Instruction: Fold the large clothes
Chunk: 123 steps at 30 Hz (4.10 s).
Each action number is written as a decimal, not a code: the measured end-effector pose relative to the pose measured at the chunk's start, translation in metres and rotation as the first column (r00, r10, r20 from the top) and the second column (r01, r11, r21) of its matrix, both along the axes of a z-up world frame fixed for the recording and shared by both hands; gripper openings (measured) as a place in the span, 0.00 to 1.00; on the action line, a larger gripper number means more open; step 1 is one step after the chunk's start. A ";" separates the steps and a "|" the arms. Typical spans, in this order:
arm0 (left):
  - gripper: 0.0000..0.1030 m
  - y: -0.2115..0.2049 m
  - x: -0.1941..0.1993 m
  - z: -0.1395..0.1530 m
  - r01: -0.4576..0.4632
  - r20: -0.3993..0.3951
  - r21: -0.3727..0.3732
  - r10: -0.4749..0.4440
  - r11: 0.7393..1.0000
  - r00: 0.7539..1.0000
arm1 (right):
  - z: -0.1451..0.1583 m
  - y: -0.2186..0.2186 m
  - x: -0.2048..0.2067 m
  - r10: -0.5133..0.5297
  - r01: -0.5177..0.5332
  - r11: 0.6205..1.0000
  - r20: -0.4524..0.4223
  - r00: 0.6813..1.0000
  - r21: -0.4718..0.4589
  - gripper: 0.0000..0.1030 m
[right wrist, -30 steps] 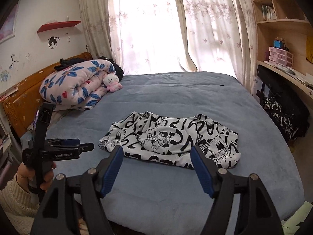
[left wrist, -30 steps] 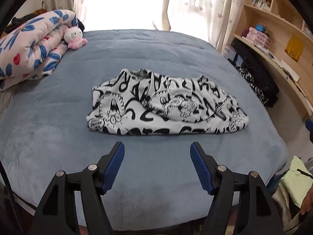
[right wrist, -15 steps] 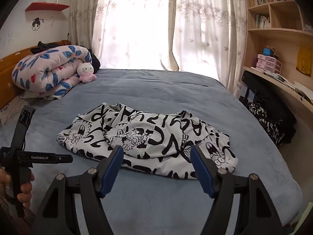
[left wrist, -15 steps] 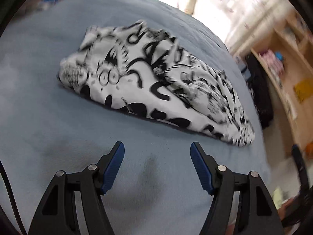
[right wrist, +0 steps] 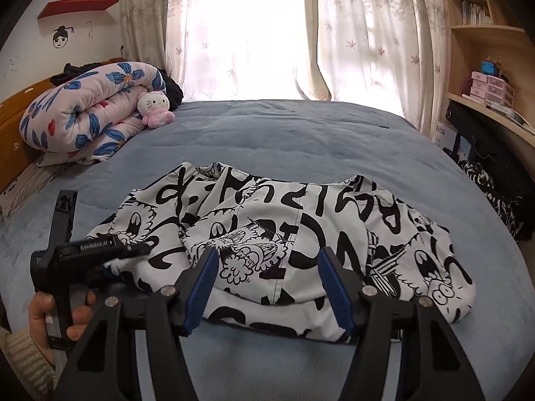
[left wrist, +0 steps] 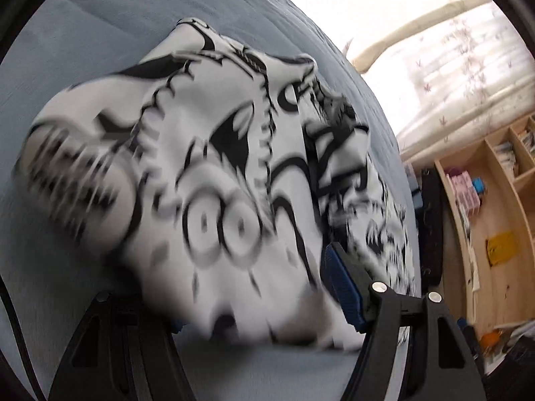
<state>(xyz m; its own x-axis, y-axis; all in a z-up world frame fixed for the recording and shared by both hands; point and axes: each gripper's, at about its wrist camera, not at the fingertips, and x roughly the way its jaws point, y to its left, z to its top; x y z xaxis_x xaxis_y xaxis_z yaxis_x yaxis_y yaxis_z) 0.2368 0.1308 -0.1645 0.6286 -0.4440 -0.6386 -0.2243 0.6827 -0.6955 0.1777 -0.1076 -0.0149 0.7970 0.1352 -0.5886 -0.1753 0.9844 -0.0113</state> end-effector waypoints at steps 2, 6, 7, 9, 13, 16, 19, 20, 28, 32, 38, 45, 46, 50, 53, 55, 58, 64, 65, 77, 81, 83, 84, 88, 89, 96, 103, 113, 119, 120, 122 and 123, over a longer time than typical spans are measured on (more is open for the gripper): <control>0.65 0.005 0.016 -0.001 -0.012 0.013 -0.018 0.013 1.000 1.000 | -0.005 0.001 0.015 0.000 0.000 1.000 -0.013 1.000 0.002 0.56; 0.48 0.009 0.034 0.003 -0.056 0.046 -0.009 0.056 0.998 0.997 | -0.011 0.001 0.059 -0.023 0.023 1.000 -0.040 0.999 0.018 0.42; 0.37 0.007 0.035 0.004 -0.063 0.053 0.015 0.062 0.998 0.997 | -0.013 0.003 0.069 -0.030 0.031 0.999 -0.051 0.998 0.017 0.39; 0.24 0.003 0.035 0.008 -0.077 0.068 0.077 0.072 0.994 0.995 | -0.020 0.006 0.092 -0.038 0.040 0.999 -0.077 0.996 0.027 0.25; 0.14 -0.015 0.027 0.034 -0.089 0.144 0.262 0.052 0.961 0.988 | -0.045 0.024 0.124 -0.039 0.040 0.999 -0.127 0.991 0.005 0.16; 0.10 -0.043 0.016 0.067 -0.116 0.247 0.436 0.005 0.892 0.969 | -0.083 0.035 0.135 -0.015 0.017 1.000 -0.252 0.968 0.007 0.12; 0.09 -0.065 0.009 0.092 -0.116 0.308 0.496 -0.049 0.861 0.950 | -0.106 0.032 0.129 -0.015 0.029 0.998 -0.270 0.963 0.048 0.12; 0.09 -0.075 0.009 0.101 -0.116 0.326 0.520 -0.071 0.846 0.943 | -0.107 0.027 0.127 -0.011 0.034 0.996 -0.270 0.963 0.078 0.12; 0.09 -0.168 0.007 0.158 -0.052 0.392 0.686 -0.309 0.726 0.867 | -0.103 -0.007 0.104 0.087 0.021 0.952 -0.336 0.938 0.306 0.11; 0.09 -0.228 0.008 0.171 0.003 0.381 0.746 -0.431 0.666 0.818 | -0.083 -0.051 0.066 0.087 0.068 0.901 -0.330 0.940 0.429 0.11; 0.09 -0.339 0.023 0.157 0.128 0.324 0.785 -0.579 0.606 0.748 | -0.056 -0.157 -0.011 -0.297 0.359 0.899 -0.253 0.921 0.252 0.11; 0.12 -0.454 0.047 0.046 0.305 -0.004 0.895 -0.679 0.325 0.734 | -0.074 -0.239 -0.047 -0.477 0.557 0.803 -0.333 0.813 0.212 0.11; 0.13 -0.456 0.046 0.037 0.304 -0.015 0.901 -0.677 0.311 0.736 | -0.076 -0.243 -0.047 -0.474 0.560 0.799 -0.344 0.810 0.217 0.11; 0.21 -0.449 0.048 0.047 0.333 -0.005 0.879 -0.693 0.341 0.721 | -0.082 -0.248 -0.049 -0.450 0.547 0.799 -0.353 0.820 0.251 0.11; 0.32 -0.435 0.052 0.063 0.410 -0.020 0.826 -0.705 0.388 0.709 | -0.081 -0.253 -0.043 -0.431 0.529 0.802 -0.344 0.834 0.277 0.11; 0.59 -0.430 0.046 0.073 0.459 -0.019 0.782 -0.720 0.422 0.694 | -0.073 -0.254 -0.033 -0.418 0.514 0.806 -0.332 0.845 0.294 0.12; 0.71 -0.414 0.032 0.084 0.519 -0.015 0.716 -0.734 0.466 0.679 | -0.062 -0.256 -0.026 -0.387 0.485 0.808 -0.319 0.865 0.334 0.14; 0.71 -0.377 -0.007 0.108 0.477 0.066 0.707 -0.721 0.522 0.690 | -0.039 -0.256 -0.025 -0.339 0.435 0.776 -0.279 0.898 0.457 0.56; 0.72 -0.373 -0.010 0.114 0.460 0.090 0.702 -0.708 0.543 0.700 | -0.038 -0.256 -0.021 -0.322 0.424 0.774 -0.283 0.903 0.471 0.57; 0.73 -0.249 0.049 0.100 0.222 0.115 0.570 -0.344 0.791 0.932 | -0.070 -0.243 0.038 -0.280 0.452 0.791 -0.413 0.867 0.412 0.61; 0.73 -0.243 0.055 0.079 0.228 0.100 0.530 -0.327 0.817 0.940 | -0.076 -0.238 0.052 -0.265 0.437 0.806 -0.417 0.869 0.400 0.57; 0.73 -0.251 0.058 0.074 0.241 0.092 0.545 -0.343 0.803 0.935 | -0.075 -0.233 0.057 -0.248 0.409 0.832 -0.407 0.879 0.375 0.39; 0.73 -0.253 0.057 0.074 0.244 0.088 0.555 -0.347 0.796 0.934 | -0.072 -0.232 0.057 -0.243 0.395 0.842 -0.396 0.886 0.367 0.30; 0.68 -0.280 0.060 0.079 0.290 0.074 0.580 -0.404 0.761 0.912 | -0.037 -0.233 0.033 -0.274 0.353 0.863 -0.251 0.928 0.362 0.22; 0.68 -0.284 0.059 0.081 0.296 0.078 0.581 -0.414 0.758 0.907 | -0.028 -0.234 0.024 -0.291 0.351 0.867 -0.213 0.933 0.353 0.22; 0.68 -0.344 0.044 0.073 0.280 0.071 0.755 -0.499 0.593 0.864 | -0.074 -0.257 0.013 -0.408 0.483 0.838 -0.294 0.864 0.256 0.21; 0.68 -0.355 0.045 0.063 0.284 0.034 0.781 -0.492 0.556 0.870 | -0.072 -0.247 0.021 -0.437 0.510 0.837 -0.318 0.841 0.197 0.25; 0.72 -0.332 0.063 0.112 0.413 0.066 0.616 -0.567 0.670 0.821 | -0.001 -0.263 0.051 -0.387 0.429 0.859 -0.196 0.901 0.278 0.67; 0.72 -0.306 0.117 0.126 0.331 0.046 0.630 -0.459 0.702 0.887 | -0.030 -0.303 0.145 -0.318 0.419 0.835 -0.309 0.896 0.357 0.67; 0.72 -0.298 0.129 0.122 0.328 0.031 0.617 -0.438 0.715 0.898 | -0.039 -0.311 0.159 -0.307 0.427 0.829 -0.343 0.888 0.362 0.67; 0.72 -0.285 0.147 0.112 0.327 -0.005 0.594 -0.403 0.735 0.915 | -0.055 -0.322 0.179 -0.263 0.426 0.812 -0.400 0.878 0.400 0.67; 0.72 -0.280 0.157 0.104 0.330 -0.031 0.583 -0.386 0.742 0.922 | -0.062 -0.324 0.183 -0.237 0.417 0.805 -0.415 0.878 0.423 0.67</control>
